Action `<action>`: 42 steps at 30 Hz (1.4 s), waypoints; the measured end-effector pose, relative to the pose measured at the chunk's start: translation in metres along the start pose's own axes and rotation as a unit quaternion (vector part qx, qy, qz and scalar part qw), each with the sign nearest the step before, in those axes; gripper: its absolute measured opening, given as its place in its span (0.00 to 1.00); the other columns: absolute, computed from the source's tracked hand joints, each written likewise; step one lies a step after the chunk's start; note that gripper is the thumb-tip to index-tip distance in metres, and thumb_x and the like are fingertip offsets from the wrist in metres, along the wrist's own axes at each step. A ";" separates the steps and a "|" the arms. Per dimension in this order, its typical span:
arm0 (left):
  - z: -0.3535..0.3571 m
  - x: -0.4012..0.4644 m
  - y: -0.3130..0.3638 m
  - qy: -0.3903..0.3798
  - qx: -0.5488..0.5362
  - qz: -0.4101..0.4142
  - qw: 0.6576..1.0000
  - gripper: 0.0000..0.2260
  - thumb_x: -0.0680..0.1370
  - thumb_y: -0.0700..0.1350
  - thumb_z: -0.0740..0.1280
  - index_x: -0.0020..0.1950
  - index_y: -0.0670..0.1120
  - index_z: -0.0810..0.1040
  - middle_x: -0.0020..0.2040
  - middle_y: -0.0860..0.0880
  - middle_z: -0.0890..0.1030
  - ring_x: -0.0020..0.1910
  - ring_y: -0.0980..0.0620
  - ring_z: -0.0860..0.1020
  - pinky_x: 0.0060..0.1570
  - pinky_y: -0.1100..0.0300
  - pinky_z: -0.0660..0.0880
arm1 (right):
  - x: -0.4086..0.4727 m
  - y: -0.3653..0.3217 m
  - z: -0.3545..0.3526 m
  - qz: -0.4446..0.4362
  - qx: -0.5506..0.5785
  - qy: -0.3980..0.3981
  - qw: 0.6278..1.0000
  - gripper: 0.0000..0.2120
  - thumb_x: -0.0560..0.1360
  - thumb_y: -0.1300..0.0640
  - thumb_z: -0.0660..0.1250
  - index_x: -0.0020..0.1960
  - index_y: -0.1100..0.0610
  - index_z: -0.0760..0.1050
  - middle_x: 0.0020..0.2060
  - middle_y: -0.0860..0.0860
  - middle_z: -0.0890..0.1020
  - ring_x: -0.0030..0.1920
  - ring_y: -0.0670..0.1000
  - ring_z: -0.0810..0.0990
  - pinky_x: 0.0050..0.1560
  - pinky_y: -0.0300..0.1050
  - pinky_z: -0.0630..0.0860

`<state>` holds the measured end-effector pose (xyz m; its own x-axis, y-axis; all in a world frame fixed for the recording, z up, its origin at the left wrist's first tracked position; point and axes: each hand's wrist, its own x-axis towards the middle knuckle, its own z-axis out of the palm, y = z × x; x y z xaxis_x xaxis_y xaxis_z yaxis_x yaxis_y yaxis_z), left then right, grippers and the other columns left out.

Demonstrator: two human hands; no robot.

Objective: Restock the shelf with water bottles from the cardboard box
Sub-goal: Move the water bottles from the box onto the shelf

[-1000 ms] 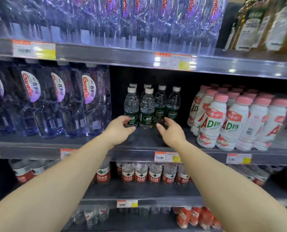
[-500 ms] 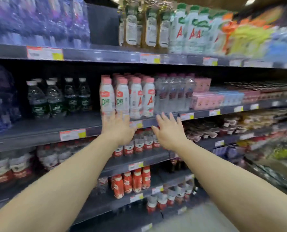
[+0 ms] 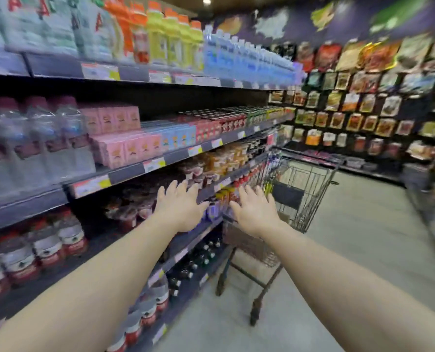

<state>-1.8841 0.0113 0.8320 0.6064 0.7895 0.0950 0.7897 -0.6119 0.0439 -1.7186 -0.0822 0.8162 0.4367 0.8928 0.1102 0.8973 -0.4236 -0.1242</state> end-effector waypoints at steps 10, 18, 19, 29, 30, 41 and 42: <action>0.035 0.240 0.120 0.003 -0.031 0.105 0.994 0.31 0.81 0.64 0.51 0.80 0.51 0.54 0.81 0.46 0.54 0.80 0.43 0.50 0.77 0.41 0.49 | 0.164 0.159 0.014 0.157 0.014 0.022 0.987 0.30 0.82 0.40 0.47 0.79 0.53 0.50 0.79 0.51 0.53 0.78 0.56 0.48 0.76 0.60 0.47; 0.093 0.378 0.185 -0.017 -0.041 0.071 0.996 0.31 0.81 0.64 0.52 0.80 0.51 0.53 0.81 0.47 0.53 0.80 0.42 0.50 0.77 0.42 0.47 | 0.292 0.282 0.053 0.140 0.024 0.010 0.990 0.30 0.81 0.40 0.50 0.78 0.52 0.52 0.78 0.51 0.57 0.78 0.56 0.52 0.75 0.61 0.50; 0.104 0.395 0.192 -0.019 -0.039 0.055 0.998 0.32 0.81 0.65 0.52 0.80 0.51 0.53 0.81 0.47 0.54 0.80 0.42 0.50 0.77 0.42 0.48 | 0.310 0.298 0.061 0.130 0.028 0.003 0.991 0.29 0.81 0.40 0.50 0.78 0.51 0.52 0.78 0.51 0.56 0.78 0.56 0.51 0.75 0.61 0.50; 0.175 0.497 0.239 -0.077 -0.025 -0.065 0.995 0.34 0.80 0.65 0.54 0.81 0.49 0.54 0.81 0.44 0.53 0.79 0.41 0.52 0.76 0.44 0.53 | 0.464 0.398 0.108 -0.002 0.031 -0.111 0.993 0.30 0.82 0.41 0.52 0.79 0.51 0.49 0.79 0.51 0.52 0.78 0.56 0.48 0.75 0.61 0.47; 0.181 0.503 0.240 -0.085 -0.020 -0.072 0.994 0.34 0.80 0.65 0.54 0.80 0.49 0.54 0.81 0.44 0.53 0.79 0.41 0.52 0.76 0.44 0.53 | 0.477 0.397 0.117 -0.020 0.029 -0.126 0.991 0.30 0.82 0.41 0.52 0.79 0.51 0.49 0.79 0.51 0.52 0.78 0.56 0.48 0.75 0.61 0.48; 0.275 0.579 0.213 -0.168 -0.073 -0.144 0.973 0.33 0.80 0.63 0.57 0.81 0.49 0.52 0.81 0.45 0.53 0.80 0.42 0.51 0.77 0.43 0.51 | 0.573 0.401 0.223 -0.101 0.010 -0.219 0.971 0.32 0.80 0.41 0.56 0.79 0.49 0.48 0.78 0.52 0.53 0.78 0.55 0.50 0.77 0.59 0.47; 0.284 0.584 0.212 -0.177 -0.076 -0.145 0.970 0.34 0.80 0.63 0.57 0.81 0.49 0.52 0.81 0.44 0.54 0.80 0.42 0.51 0.77 0.43 0.50 | 0.581 0.403 0.232 -0.107 0.004 -0.222 0.969 0.33 0.80 0.41 0.56 0.79 0.50 0.49 0.78 0.51 0.54 0.78 0.55 0.51 0.77 0.58 0.47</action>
<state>-1.3365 0.3565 0.6146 0.3759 0.8801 -0.2900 0.9254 -0.3402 0.1669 -1.1177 0.3010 0.6017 0.1692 0.9388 -0.3000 0.9627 -0.2227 -0.1539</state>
